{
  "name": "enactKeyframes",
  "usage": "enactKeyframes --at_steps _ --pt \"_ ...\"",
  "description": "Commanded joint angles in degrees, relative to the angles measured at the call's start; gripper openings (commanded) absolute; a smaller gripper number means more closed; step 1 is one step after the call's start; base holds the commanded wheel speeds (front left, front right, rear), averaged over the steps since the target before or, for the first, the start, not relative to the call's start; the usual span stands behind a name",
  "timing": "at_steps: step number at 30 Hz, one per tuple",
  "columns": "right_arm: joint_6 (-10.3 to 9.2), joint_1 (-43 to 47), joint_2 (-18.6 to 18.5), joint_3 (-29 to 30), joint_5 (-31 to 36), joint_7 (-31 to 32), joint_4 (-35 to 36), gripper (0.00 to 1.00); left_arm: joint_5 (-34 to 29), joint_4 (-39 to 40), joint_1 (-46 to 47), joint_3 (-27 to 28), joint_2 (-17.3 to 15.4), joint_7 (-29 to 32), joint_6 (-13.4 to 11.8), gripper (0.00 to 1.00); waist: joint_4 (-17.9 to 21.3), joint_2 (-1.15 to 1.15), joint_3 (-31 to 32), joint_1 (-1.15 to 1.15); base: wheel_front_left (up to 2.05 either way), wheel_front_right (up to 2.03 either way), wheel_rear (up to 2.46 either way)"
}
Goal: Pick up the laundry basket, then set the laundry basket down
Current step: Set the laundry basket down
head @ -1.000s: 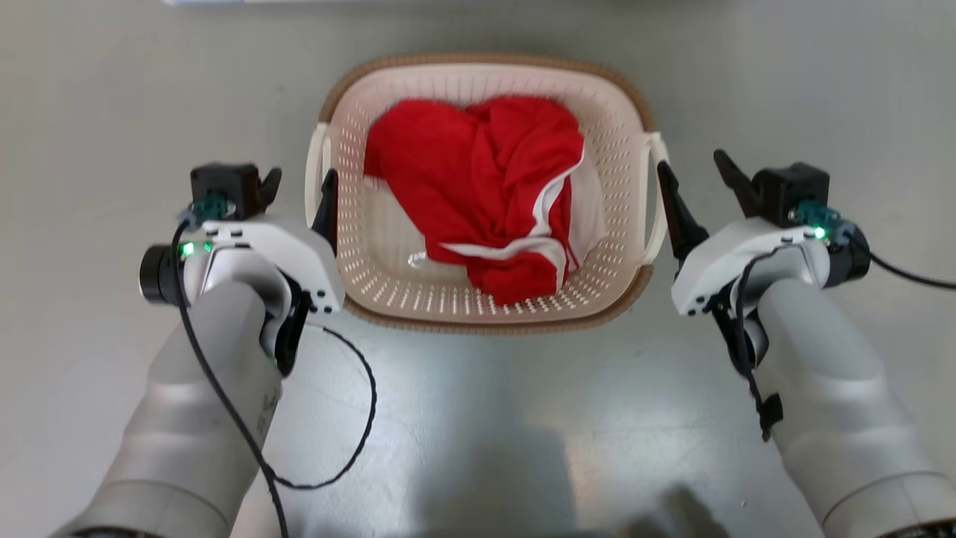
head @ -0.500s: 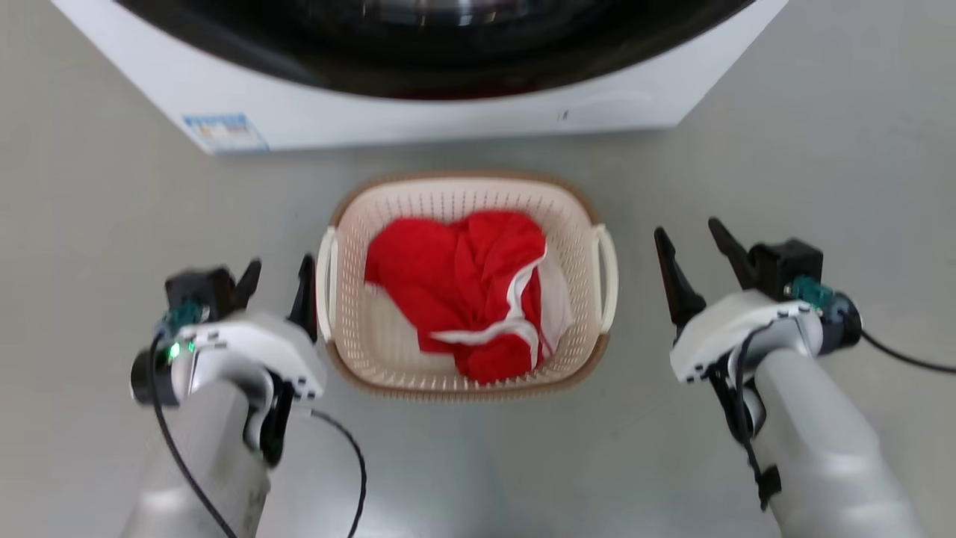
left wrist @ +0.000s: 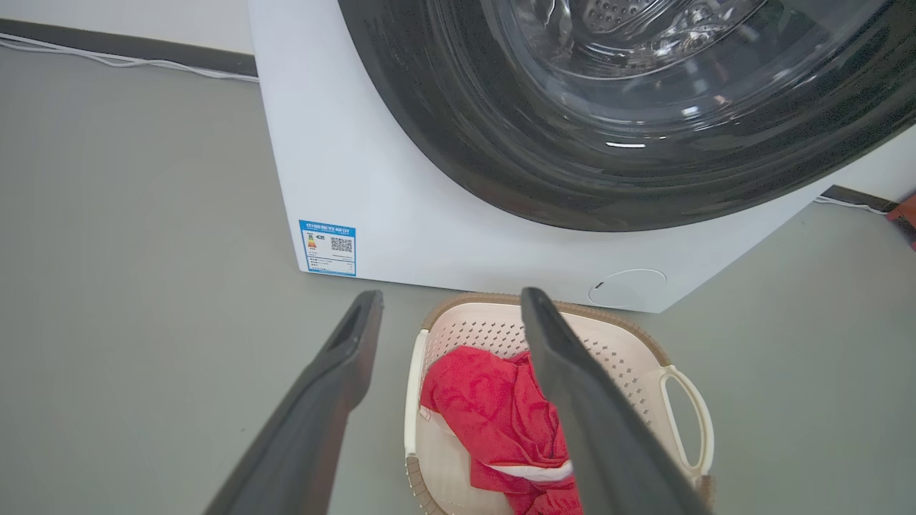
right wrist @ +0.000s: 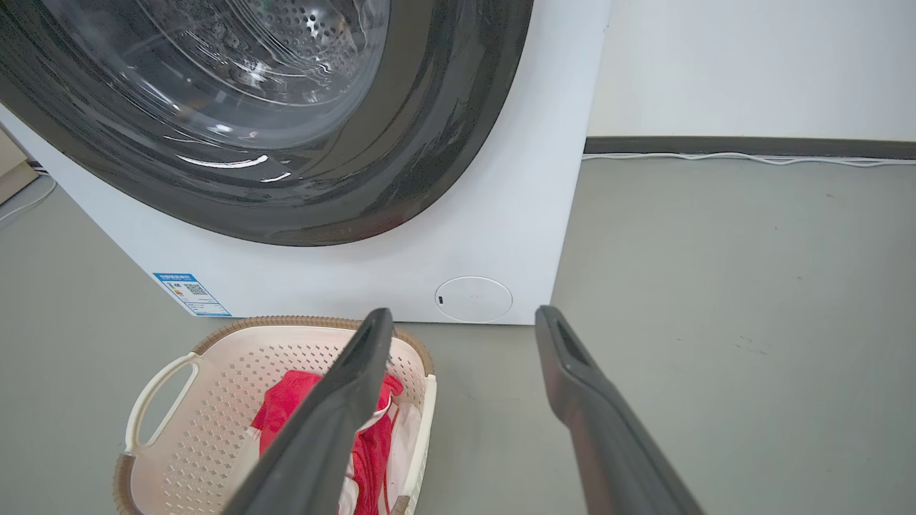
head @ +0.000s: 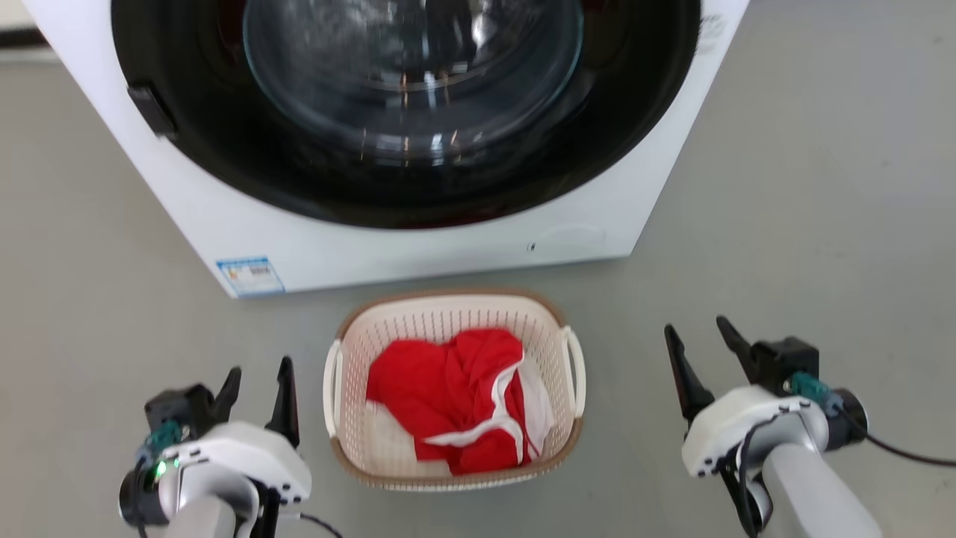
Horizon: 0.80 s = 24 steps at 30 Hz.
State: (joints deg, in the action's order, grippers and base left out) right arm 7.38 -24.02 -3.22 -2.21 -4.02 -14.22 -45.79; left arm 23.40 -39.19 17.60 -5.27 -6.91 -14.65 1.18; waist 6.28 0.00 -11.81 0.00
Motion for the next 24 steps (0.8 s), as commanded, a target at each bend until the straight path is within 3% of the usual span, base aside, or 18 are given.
enactKeyframes --at_steps 1,13,24 --pt "0.11 1.1 0.3 -1.3 0.8 -0.8 1.7 1.00 -0.7 2.0 -0.8 2.3 -0.8 -0.3 -0.1 1.00 0.9 0.00 2.8 0.00 0.00 0.00 0.00" --pt "0.11 8.3 0.3 -2.2 2.1 -0.8 7.2 1.00 -1.6 9.4 -9.2 7.0 1.3 -0.3 0.1 1.00 1.1 0.00 8.5 0.00 0.00 0.00 0.00" --pt "0.11 10.1 0.3 -3.4 1.3 -0.8 9.2 1.00 -1.7 14.1 -13.7 6.8 2.7 -0.3 -0.8 1.00 1.1 0.00 12.0 0.00 0.00 0.00 0.00"
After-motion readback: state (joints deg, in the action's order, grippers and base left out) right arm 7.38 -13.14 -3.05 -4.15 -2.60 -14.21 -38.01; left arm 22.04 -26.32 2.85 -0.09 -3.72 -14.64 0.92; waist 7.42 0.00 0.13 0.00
